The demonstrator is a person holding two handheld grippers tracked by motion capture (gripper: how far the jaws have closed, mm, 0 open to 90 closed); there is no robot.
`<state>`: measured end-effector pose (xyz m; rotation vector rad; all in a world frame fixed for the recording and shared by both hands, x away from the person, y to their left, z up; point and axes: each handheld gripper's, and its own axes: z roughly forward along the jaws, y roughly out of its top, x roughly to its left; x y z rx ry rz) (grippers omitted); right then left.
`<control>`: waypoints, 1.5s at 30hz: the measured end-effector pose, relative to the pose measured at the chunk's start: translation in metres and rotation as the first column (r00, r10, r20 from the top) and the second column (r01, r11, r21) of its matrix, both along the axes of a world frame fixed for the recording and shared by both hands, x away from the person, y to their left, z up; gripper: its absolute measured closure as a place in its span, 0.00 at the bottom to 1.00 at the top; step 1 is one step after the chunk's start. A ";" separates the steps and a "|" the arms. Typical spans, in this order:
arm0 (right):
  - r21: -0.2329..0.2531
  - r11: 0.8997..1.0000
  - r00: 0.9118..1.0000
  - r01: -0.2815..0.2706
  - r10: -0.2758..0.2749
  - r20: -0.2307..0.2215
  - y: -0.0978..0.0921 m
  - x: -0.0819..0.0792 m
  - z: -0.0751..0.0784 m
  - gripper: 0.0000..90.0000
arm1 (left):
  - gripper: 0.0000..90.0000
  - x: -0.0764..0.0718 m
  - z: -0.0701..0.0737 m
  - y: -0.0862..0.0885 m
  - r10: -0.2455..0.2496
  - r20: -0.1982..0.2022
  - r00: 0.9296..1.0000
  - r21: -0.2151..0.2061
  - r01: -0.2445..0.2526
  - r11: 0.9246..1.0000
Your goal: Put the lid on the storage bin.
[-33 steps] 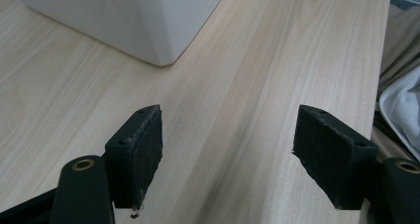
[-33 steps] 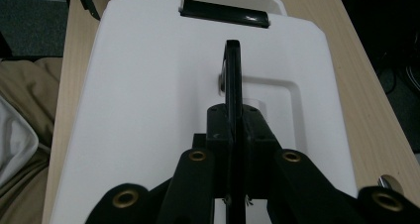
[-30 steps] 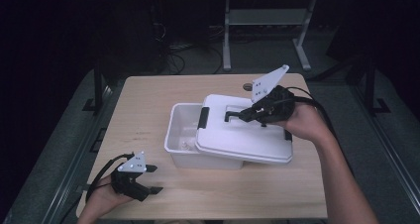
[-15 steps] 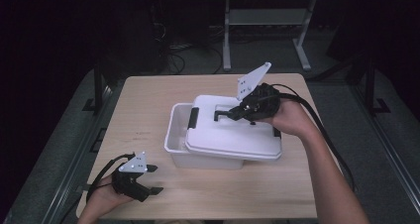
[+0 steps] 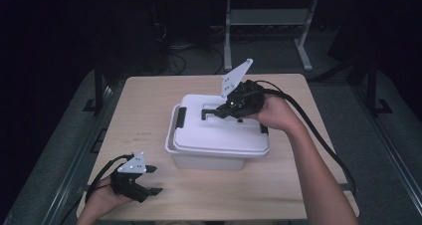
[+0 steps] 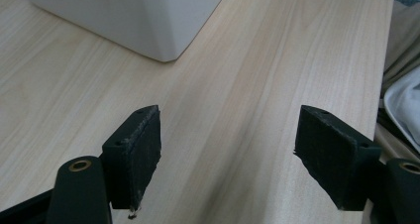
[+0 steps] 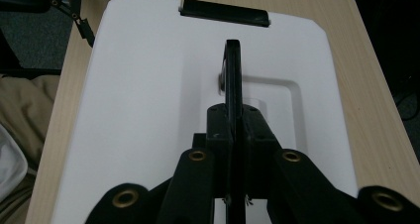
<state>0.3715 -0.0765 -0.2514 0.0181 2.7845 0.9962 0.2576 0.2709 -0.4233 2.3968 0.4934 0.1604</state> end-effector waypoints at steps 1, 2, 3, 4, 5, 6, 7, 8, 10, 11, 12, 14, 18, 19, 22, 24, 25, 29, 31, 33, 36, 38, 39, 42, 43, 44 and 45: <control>0.003 1.000 1.000 -0.001 0.001 -0.001 0.001 0.001 -0.001 0.93 | 0.28 0.000 0.000 0.000 0.004 -0.002 1.000 -0.001 -0.004 1.000; 0.001 1.000 1.000 0.001 -0.001 -0.003 0.003 0.002 -0.001 0.93 | 0.29 0.000 0.000 0.001 0.004 0.000 1.000 -0.002 -0.004 1.000; 0.002 1.000 1.000 -0.001 0.001 -0.002 0.005 0.004 -0.002 0.93 | 0.28 0.000 0.000 0.001 0.005 0.001 1.000 -0.004 -0.005 1.000; 0.002 1.000 1.000 -0.003 0.003 -0.002 0.007 0.005 -0.002 0.93 | 0.28 0.000 0.001 0.001 0.005 0.002 1.000 -0.006 -0.005 1.000; 0.005 1.000 1.000 -0.005 0.005 -0.004 0.010 0.006 -0.003 0.93 | 0.29 0.000 0.001 0.001 0.006 0.001 1.000 -0.007 -0.006 1.000; 0.006 1.000 1.000 -0.012 0.012 -0.002 0.012 0.008 -0.004 0.93 | 0.29 0.000 0.001 0.001 0.005 -0.001 1.000 -0.007 -0.005 1.000; 0.005 1.000 1.000 -0.008 0.008 -0.007 0.014 0.010 -0.005 0.93 | 0.29 0.000 0.001 0.002 0.005 -0.001 1.000 -0.007 -0.005 1.000; 0.004 1.000 1.000 -0.007 0.007 -0.008 0.016 0.011 -0.007 0.93 | 0.29 0.000 0.001 0.002 0.004 0.001 1.000 -0.006 -0.004 1.000; 0.003 1.000 1.000 -0.009 0.009 -0.015 0.019 0.014 -0.011 0.93 | 0.28 0.000 0.001 0.003 0.003 0.002 1.000 -0.004 -0.003 1.000; 0.002 1.000 1.000 -0.006 0.006 -0.017 0.020 0.015 -0.012 0.93 | 0.29 0.000 0.001 0.003 0.003 0.003 1.000 -0.005 -0.003 1.000; 0.003 1.000 1.000 -0.003 0.003 -0.020 0.022 0.016 -0.014 0.93 | 0.29 0.000 0.001 0.003 0.003 0.003 1.000 -0.006 -0.003 1.000; 0.000 1.000 1.000 0.001 -0.001 -0.022 0.024 0.018 -0.017 0.93 | 0.28 0.000 0.001 0.002 0.002 0.002 1.000 -0.006 -0.002 1.000; 0.013 1.000 1.000 0.003 -0.002 -0.025 0.026 0.020 -0.021 0.93 | 0.28 0.001 0.000 0.002 0.005 0.001 1.000 -0.013 -0.005 1.000; 0.012 1.000 1.000 0.004 -0.004 -0.022 0.027 0.022 -0.022 0.93 | 0.29 0.001 0.001 0.002 0.004 0.001 1.000 -0.014 -0.004 1.000; 0.005 1.000 1.000 0.010 -0.010 -0.021 0.030 0.024 -0.025 0.93 | 0.28 0.001 0.000 0.002 0.003 0.000 1.000 -0.013 -0.003 1.000; 0.005 1.000 1.000 0.002 -0.002 -0.029 0.032 0.025 -0.027 0.93 | 0.29 0.001 0.000 0.003 0.004 0.000 1.000 -0.014 -0.004 1.000; 0.005 1.000 1.000 0.003 -0.003 -0.030 0.033 0.026 -0.029 0.93 | 0.28 0.001 0.000 0.003 0.006 0.001 1.000 -0.017 -0.006 1.000; -0.006 1.000 0.999 -0.007 0.007 -0.033 0.036 0.026 -0.034 0.93 | 0.28 0.001 0.000 0.004 0.006 0.001 1.000 -0.018 -0.006 1.000; -0.010 1.000 0.999 -0.003 0.003 -0.041 0.037 0.026 -0.035 0.93 | 0.28 0.001 0.000 0.004 0.006 -0.001 1.000 -0.018 -0.006 1.000; -0.011 1.000 0.999 -0.005 0.005 -0.045 0.037 0.028 -0.037 0.93 | 0.28 0.001 0.000 0.004 0.005 -0.001 1.000 -0.016 -0.005 1.000; -0.019 1.000 0.999 -0.004 0.003 -0.048 0.037 0.029 -0.039 0.93 | 0.28 0.002 0.000 0.004 0.006 -0.003 1.000 -0.015 -0.006 1.000; -0.020 1.000 0.999 -0.008 0.007 -0.051 0.037 0.029 -0.040 0.93 | 0.28 0.002 0.000 0.003 0.009 -0.004 1.000 -0.018 -0.009 1.000; -0.019 1.000 0.999 -0.009 0.008 -0.053 0.037 0.029 -0.041 0.93 | 0.28 0.002 0.000 0.003 0.009 -0.005 1.000 -0.017 -0.009 1.000; -0.023 1.000 0.999 -0.009 0.008 -0.053 0.039 0.028 -0.042 0.93 | 0.28 0.002 0.000 0.003 0.008 -0.004 1.000 -0.018 -0.009 1.000; -0.023 1.000 0.999 -0.008 0.007 -0.053 0.039 0.028 -0.042 0.93 | 0.28 0.001 0.000 0.003 0.008 -0.004 1.000 -0.019 -0.008 1.000; -0.024 1.000 0.998 -0.006 0.004 -0.055 0.039 0.029 -0.042 0.93 | 0.28 0.001 0.000 0.003 0.009 -0.004 1.000 -0.020 -0.009 1.000; -0.025 1.000 0.998 -0.004 0.003 -0.059 0.040 0.029 -0.043 0.93 | 0.28 0.001 0.001 0.003 0.009 -0.004 1.000 -0.020 -0.009 1.000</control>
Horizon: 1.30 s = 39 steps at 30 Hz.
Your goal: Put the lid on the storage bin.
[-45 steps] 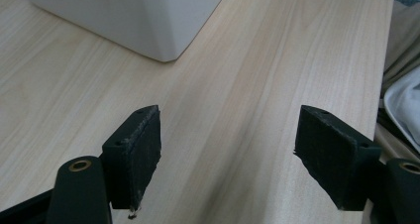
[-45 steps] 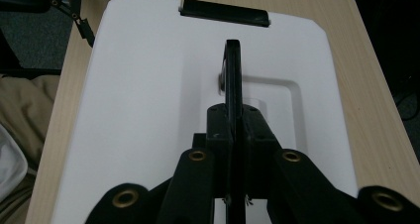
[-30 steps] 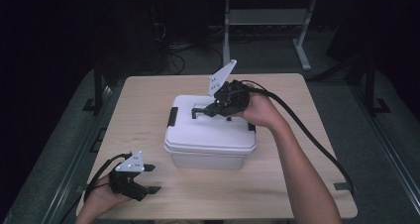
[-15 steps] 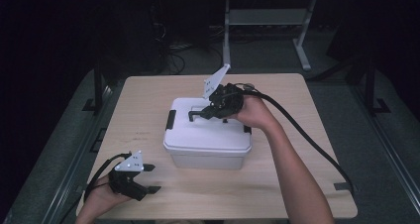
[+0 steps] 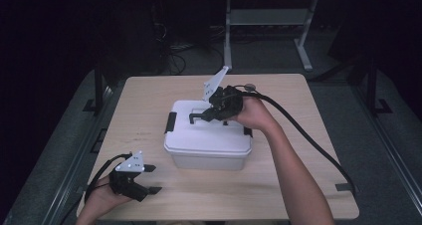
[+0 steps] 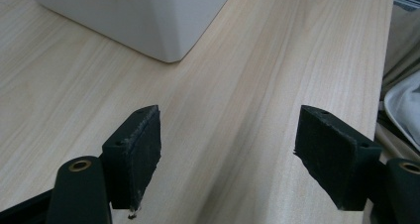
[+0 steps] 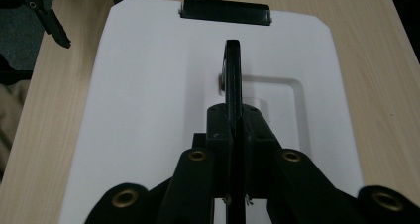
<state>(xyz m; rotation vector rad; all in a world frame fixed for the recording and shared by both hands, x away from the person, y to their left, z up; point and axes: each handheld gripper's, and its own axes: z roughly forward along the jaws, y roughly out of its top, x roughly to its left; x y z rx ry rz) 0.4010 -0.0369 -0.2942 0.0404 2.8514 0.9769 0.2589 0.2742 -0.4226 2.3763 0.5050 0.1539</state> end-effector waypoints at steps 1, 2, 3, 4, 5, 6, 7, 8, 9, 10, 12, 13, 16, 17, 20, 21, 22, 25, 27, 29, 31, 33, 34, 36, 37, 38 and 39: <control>-0.002 1.000 1.000 -0.002 0.001 -0.004 0.000 0.000 -0.001 0.93 | 0.28 0.000 0.000 0.000 -0.001 0.000 1.000 0.000 0.001 1.000; -0.001 1.000 1.000 0.000 0.000 -0.005 0.001 0.000 -0.001 0.93 | 0.28 0.000 0.000 0.000 0.000 -0.001 1.000 -0.002 0.000 1.000; 0.000 1.000 1.000 0.000 0.000 -0.006 0.001 0.000 -0.002 0.93 | 0.28 0.000 0.000 0.000 0.000 -0.001 1.000 -0.001 0.000 1.000; 0.001 1.000 1.000 -0.001 0.001 -0.007 0.001 0.001 -0.002 0.93 | 0.28 0.001 0.000 0.000 -0.001 -0.002 1.000 -0.002 0.001 1.000; 0.002 1.000 1.000 -0.004 0.004 -0.009 0.001 0.001 -0.003 0.93 | 0.28 0.001 -0.001 -0.001 -0.001 -0.003 1.000 -0.001 0.001 1.000; 0.002 1.000 1.000 -0.002 0.002 -0.009 0.001 0.000 -0.002 0.93 | 0.28 0.001 -0.001 -0.001 -0.002 -0.004 1.000 -0.002 0.002 1.000; 0.005 1.000 1.000 -0.002 0.002 -0.012 0.001 0.001 -0.003 0.93 | 0.28 0.002 -0.001 -0.001 -0.003 -0.003 1.000 -0.001 0.003 1.000; 0.005 1.000 1.000 -0.002 0.002 -0.013 0.000 0.000 -0.003 0.93 | 0.28 0.002 -0.001 -0.001 -0.004 -0.002 1.000 0.000 0.004 1.000; 0.006 1.000 1.000 -0.002 0.003 -0.012 0.000 0.001 -0.003 0.93 | 0.28 0.002 -0.001 -0.001 -0.007 -0.001 1.000 0.002 0.007 1.000; 0.006 1.000 1.000 -0.002 0.003 -0.016 0.000 0.001 -0.003 0.92 | 0.28 0.002 -0.001 -0.001 -0.005 -0.002 1.000 -0.001 0.005 1.000; 0.015 1.000 0.999 0.000 0.000 -0.033 -0.002 0.000 -0.002 0.90 | 0.28 0.002 0.000 -0.002 -0.008 0.000 1.000 -0.001 0.008 1.000; 0.018 1.000 0.999 0.004 -0.003 -0.037 -0.003 0.000 -0.002 0.88 | 0.28 0.002 0.000 -0.002 -0.008 0.001 1.000 0.000 0.008 1.000; 0.016 1.000 0.999 -0.002 0.003 -0.044 -0.005 -0.002 0.000 0.83 | 0.28 0.002 0.001 -0.002 -0.010 0.000 1.000 0.004 0.010 1.000; 0.018 1.000 0.999 -0.002 0.003 -0.050 -0.005 -0.003 0.001 0.81 | 0.28 0.002 0.001 -0.002 -0.010 0.001 1.000 0.005 0.010 1.000; 0.017 1.000 0.999 0.002 -0.001 -0.051 -0.008 -0.005 0.004 0.79 | 0.29 0.002 0.001 -0.003 -0.010 0.005 1.000 0.006 0.010 1.000; 0.020 1.000 0.999 0.003 -0.002 -0.053 -0.008 -0.006 0.004 0.77 | 0.28 0.002 0.001 -0.003 -0.013 0.006 1.000 0.008 0.013 1.000; 0.019 1.000 0.999 0.004 -0.003 -0.047 -0.009 -0.007 0.005 0.75 | 0.28 0.002 0.002 -0.004 -0.015 0.008 1.000 0.009 0.015 1.000; 0.042 0.999 0.999 0.019 -0.018 -0.040 -0.015 -0.011 0.006 0.72 | 0.28 0.003 0.003 -0.004 -0.013 0.013 1.000 -0.003 0.013 1.000; 0.023 0.999 0.998 0.034 -0.033 -0.050 -0.019 -0.011 0.006 0.71 | 0.28 0.002 0.002 -0.004 -0.016 0.010 1.000 0.005 0.016 1.000; 0.033 0.999 0.998 0.041 -0.040 -0.046 -0.024 -0.013 0.008 0.70 | 0.28 0.001 0.001 -0.003 -0.015 0.005 1.000 0.009 0.015 1.000; 0.059 0.997 0.999 0.041 -0.039 -0.037 -0.026 -0.016 0.009 0.69 | 0.28 0.001 0.001 -0.003 -0.012 0.003 1.000 0.009 0.012 1.000; 0.070 0.997 0.998 0.041 -0.038 -0.043 -0.029 -0.015 0.009 0.66 | 0.28 0.001 0.001 -0.003 -0.008 0.006 1.000 0.003 0.008 1.000; 0.062 0.997 0.998 0.051 -0.048 -0.051 -0.031 -0.014 0.008 0.65 | 0.28 0.001 0.002 -0.004 -0.009 0.006 1.000 0.006 0.009 1.000; 0.061 0.997 0.997 0.054 -0.051 -0.061 -0.034 -0.014 0.007 0.65 | 0.28 0.001 0.002 -0.005 -0.011 0.007 1.000 0.011 0.011 1.000; 0.057 0.997 0.997 0.055 -0.052 -0.063 -0.035 -0.014 0.007 0.64 | 0.28 0.001 0.001 -0.005 -0.011 0.007 1.000 0.013 0.011 1.000; 0.058 0.997 0.997 0.055 -0.051 -0.062 -0.036 -0.015 0.007 0.63 | 0.28 0.001 0.001 -0.006 -0.014 0.008 1.000 0.013 0.014 1.000; 0.054 0.997 0.997 0.055 -0.051 -0.060 -0.037 -0.016 0.008 0.63 | 0.28 0.000 0.001 -0.005 -0.012 0.008 1.000 0.011 0.012 1.000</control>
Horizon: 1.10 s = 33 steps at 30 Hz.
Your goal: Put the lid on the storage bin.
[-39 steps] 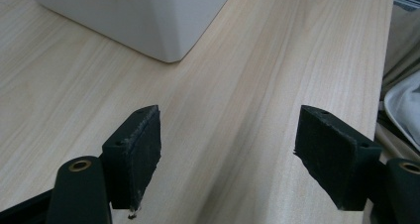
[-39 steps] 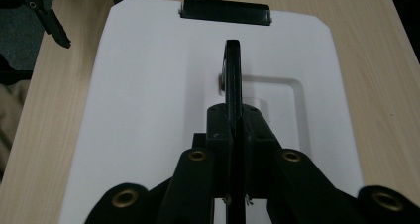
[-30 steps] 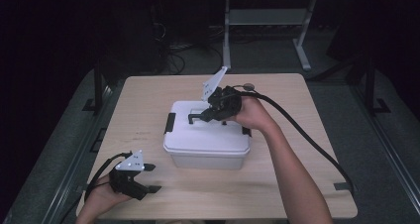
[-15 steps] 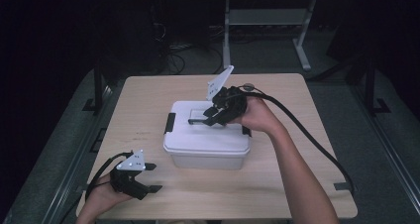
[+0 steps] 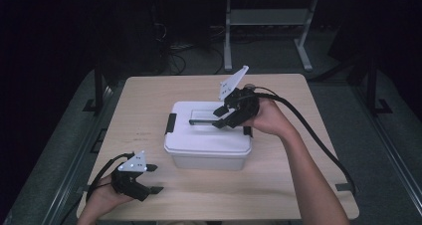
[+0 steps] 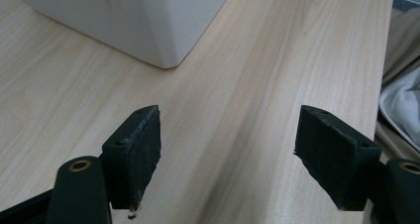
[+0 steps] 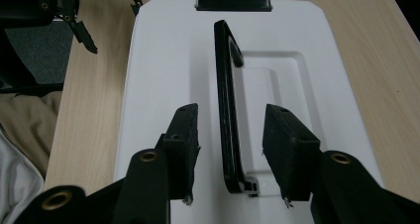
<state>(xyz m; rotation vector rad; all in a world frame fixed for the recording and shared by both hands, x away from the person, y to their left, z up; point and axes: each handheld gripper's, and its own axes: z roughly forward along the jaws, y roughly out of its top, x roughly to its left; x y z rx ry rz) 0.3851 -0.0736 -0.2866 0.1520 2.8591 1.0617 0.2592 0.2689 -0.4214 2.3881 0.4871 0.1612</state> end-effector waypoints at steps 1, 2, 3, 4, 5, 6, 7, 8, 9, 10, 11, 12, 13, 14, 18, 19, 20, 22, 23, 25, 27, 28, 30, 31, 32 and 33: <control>0.005 1.000 1.000 0.004 -0.004 0.002 -0.001 -0.001 0.001 0.62 | 0.28 0.000 0.000 0.001 0.000 0.000 1.000 0.001 0.000 1.000; 0.014 1.000 1.000 0.007 -0.007 0.011 -0.003 -0.002 0.001 0.62 | 0.28 -0.001 0.000 0.002 0.003 0.001 1.000 0.004 -0.003 1.000; 0.017 1.000 1.000 0.015 -0.016 0.008 -0.004 -0.002 0.001 0.62 | 0.28 -0.001 0.000 0.003 0.001 0.002 1.000 0.006 -0.001 1.000; 0.011 1.000 1.000 0.022 -0.022 0.008 -0.006 -0.002 0.002 0.61 | 0.28 -0.001 0.001 0.003 0.004 0.004 1.000 0.001 -0.004 1.000; 0.012 1.000 1.000 0.023 -0.023 0.008 -0.008 -0.002 0.002 0.61 | 0.28 -0.001 0.001 0.004 0.005 0.005 1.000 -0.004 -0.005 1.000; 0.012 1.000 1.000 0.026 -0.026 0.010 -0.010 -0.003 0.002 0.60 | 0.28 -0.002 0.001 0.004 0.006 0.005 1.000 -0.011 -0.006 1.000; 0.009 0.999 0.999 0.031 -0.031 0.012 -0.011 -0.004 0.002 0.60 | 0.28 -0.002 0.001 0.004 0.005 0.005 1.000 -0.012 -0.005 1.000; 0.002 0.999 0.999 0.034 -0.034 0.006 -0.013 -0.004 0.002 0.59 | 0.28 -0.002 0.001 0.004 0.005 0.005 1.000 -0.009 -0.005 1.000; -0.004 0.999 0.999 0.038 -0.038 0.006 -0.014 -0.004 0.002 0.59 | 0.28 -0.002 0.001 0.004 0.005 0.006 1.000 -0.008 -0.005 1.000; -0.010 0.999 0.999 0.041 -0.041 0.004 -0.015 -0.005 0.003 0.59 | 0.28 -0.002 0.002 0.003 0.005 0.005 1.000 -0.008 -0.005 1.000; -0.011 0.999 0.999 0.039 -0.039 0.010 -0.017 -0.006 0.004 0.58 | 0.28 -0.002 0.002 0.003 0.004 0.003 1.000 -0.006 -0.004 1.000; -0.011 0.999 0.999 0.040 -0.040 0.011 -0.018 -0.007 0.005 0.58 | 0.28 -0.002 0.002 0.003 0.004 0.004 1.000 -0.008 -0.004 1.000; -0.011 0.999 0.999 0.039 -0.039 0.011 -0.019 -0.008 0.006 0.57 | 0.28 -0.002 0.002 0.002 0.005 0.003 1.000 -0.010 -0.005 1.000; -0.010 0.999 0.999 0.042 -0.042 0.010 -0.020 -0.008 0.008 0.57 | 0.28 -0.002 0.002 0.002 0.004 0.003 1.000 -0.011 -0.004 1.000; -0.009 0.999 0.999 0.044 -0.043 0.013 -0.024 -0.009 0.011 0.56 | 0.28 -0.002 0.002 0.003 0.009 0.000 1.000 -0.017 -0.009 1.000; -0.013 0.999 0.999 0.047 -0.047 0.012 -0.025 -0.009 0.011 0.56 | 0.28 -0.002 0.002 0.003 0.009 -0.001 1.000 -0.019 -0.009 1.000; -0.015 0.999 0.999 0.049 -0.049 0.012 -0.026 -0.009 0.012 0.55 | 0.28 -0.002 0.001 0.003 0.011 0.000 1.000 -0.022 -0.011 1.000; -0.020 0.998 0.999 0.054 -0.054 0.006 -0.028 -0.009 0.013 0.55 | 0.28 -0.001 0.002 0.004 0.015 -0.001 1.000 -0.020 -0.015 1.000; -0.020 0.998 0.998 0.059 -0.059 0.004 -0.028 -0.009 0.013 0.54 | 0.28 -0.001 0.002 0.004 0.014 0.000 1.000 -0.021 -0.014 1.000; -0.034 0.998 0.998 0.058 -0.057 0.013 -0.029 -0.009 0.014 0.54 | 0.28 -0.001 0.003 0.004 0.015 0.004 1.000 -0.022 -0.015 1.000; -0.035 0.998 0.998 0.060 -0.060 0.011 -0.030 -0.010 0.015 0.53 | 0.28 -0.002 0.003 0.004 0.015 0.003 1.000 -0.025 -0.015 1.000; -0.038 0.997 0.998 0.061 -0.061 0.011 -0.030 -0.010 0.015 0.53 | 0.28 -0.002 0.003 0.004 0.014 0.002 1.000 -0.029 -0.014 0.999; -0.040 0.997 0.998 0.061 -0.061 0.009 -0.032 -0.010 0.016 0.53 | 0.28 -0.002 0.003 0.004 0.015 0.004 1.000 -0.026 -0.015 1.000; -0.041 0.997 0.998 0.063 -0.063 0.008 -0.032 -0.010 0.016 0.53 | 0.28 -0.003 0.004 0.004 0.016 0.005 1.000 -0.026 -0.016 1.000; -0.042 0.997 0.998 0.064 -0.063 0.006 -0.033 -0.011 0.017 0.52 | 0.28 -0.003 0.004 0.004 0.015 0.008 1.000 -0.028 -0.015 1.000; -0.044 0.997 0.998 0.063 -0.062 0.009 -0.033 -0.011 0.017 0.52 | 0.28 -0.003 0.004 0.005 0.016 0.008 1.000 -0.027 -0.015 1.000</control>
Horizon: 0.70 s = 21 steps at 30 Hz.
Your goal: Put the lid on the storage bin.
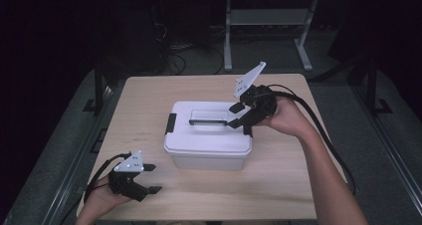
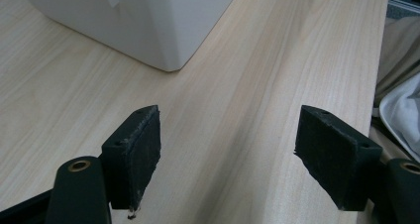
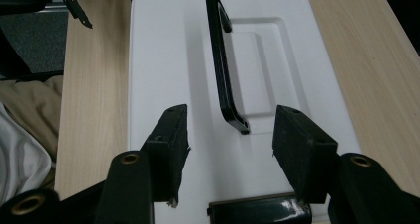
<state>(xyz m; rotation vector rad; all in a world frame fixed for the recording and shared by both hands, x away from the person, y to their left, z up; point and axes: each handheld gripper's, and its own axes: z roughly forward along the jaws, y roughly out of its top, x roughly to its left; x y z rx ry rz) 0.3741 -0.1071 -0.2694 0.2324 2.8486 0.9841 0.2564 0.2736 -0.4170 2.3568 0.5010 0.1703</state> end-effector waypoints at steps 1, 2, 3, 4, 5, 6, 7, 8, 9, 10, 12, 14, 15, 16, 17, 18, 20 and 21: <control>-0.002 1.000 1.000 0.003 -0.003 -0.001 -0.001 -0.001 0.000 0.52 | 0.28 0.000 0.000 0.000 0.000 0.000 1.000 0.000 0.000 1.000; -0.003 1.000 1.000 0.006 -0.006 0.000 -0.002 -0.001 0.001 0.52 | 0.28 0.000 0.000 0.000 0.001 0.001 1.000 -0.001 -0.001 1.000; -0.002 1.000 1.000 0.004 -0.004 -0.001 -0.003 -0.001 0.001 0.52 | 0.28 0.000 0.000 0.001 0.000 0.001 1.000 -0.001 0.000 1.000; -0.008 1.000 1.000 0.012 -0.012 -0.006 -0.004 -0.002 0.002 0.52 | 0.28 0.000 0.000 0.001 0.001 0.001 1.000 -0.001 -0.001 1.000; -0.008 1.000 1.000 0.015 -0.015 -0.006 -0.005 -0.002 0.002 0.52 | 0.28 0.000 0.001 0.001 0.000 0.001 1.000 0.002 0.000 1.000; -0.002 1.000 1.000 0.013 -0.013 -0.003 -0.006 -0.002 0.003 0.52 | 0.28 0.000 0.000 0.001 -0.001 0.001 1.000 0.001 0.001 1.000; 0.010 1.000 1.000 0.010 -0.010 0.007 -0.009 -0.003 0.002 0.52 | 0.28 0.000 0.000 0.001 -0.003 0.001 1.000 0.002 0.003 1.000; 0.015 1.000 1.000 0.016 -0.016 0.001 -0.011 -0.003 0.002 0.52 | 0.28 0.000 0.000 0.001 -0.002 0.001 1.000 0.003 0.002 1.000; 0.002 1.000 0.999 0.030 -0.030 -0.011 -0.014 -0.003 0.000 0.52 | 0.28 0.000 0.000 0.000 -0.002 0.001 1.000 0.004 0.002 1.000; -0.006 0.999 0.999 0.035 -0.035 -0.013 -0.015 -0.004 0.000 0.51 | 0.28 0.000 0.000 0.000 -0.002 0.001 1.000 0.005 0.002 1.000; 0.000 0.999 0.999 0.040 -0.040 -0.009 -0.020 -0.006 -0.002 0.52 | 0.28 0.000 0.000 0.000 -0.001 0.001 1.000 0.005 0.001 1.000; 0.000 0.999 0.999 0.051 -0.051 -0.013 -0.025 -0.006 -0.003 0.51 | 0.28 0.000 0.000 0.000 0.000 0.001 1.000 0.004 0.000 1.000; -0.004 0.998 0.998 0.060 -0.060 -0.019 -0.027 -0.006 -0.004 0.51 | 0.28 0.000 0.000 0.000 0.001 0.001 1.000 0.004 -0.001 1.000; -0.008 0.998 0.998 0.063 -0.063 -0.020 -0.029 -0.006 -0.004 0.51 | 0.28 0.000 0.000 0.000 0.001 -0.001 1.000 0.005 -0.001 1.000; -0.011 0.998 0.998 0.065 -0.065 -0.022 -0.031 -0.007 -0.004 0.51 | 0.28 0.000 -0.001 0.000 0.001 -0.002 1.000 0.006 -0.001 1.000; -0.014 0.998 0.998 0.067 -0.067 -0.021 -0.031 -0.007 -0.004 0.50 | 0.28 0.001 -0.001 0.000 0.001 -0.003 1.000 0.006 -0.001 1.000; -0.003 0.998 0.998 0.067 -0.067 -0.007 -0.034 -0.009 -0.003 0.50 | 0.28 0.001 -0.001 0.000 0.002 -0.002 1.000 0.005 -0.002 1.000; 0.000 0.997 0.997 0.073 -0.073 -0.013 -0.036 -0.009 -0.003 0.50 | 0.28 0.001 -0.001 0.001 0.003 -0.001 1.000 0.004 -0.003 1.000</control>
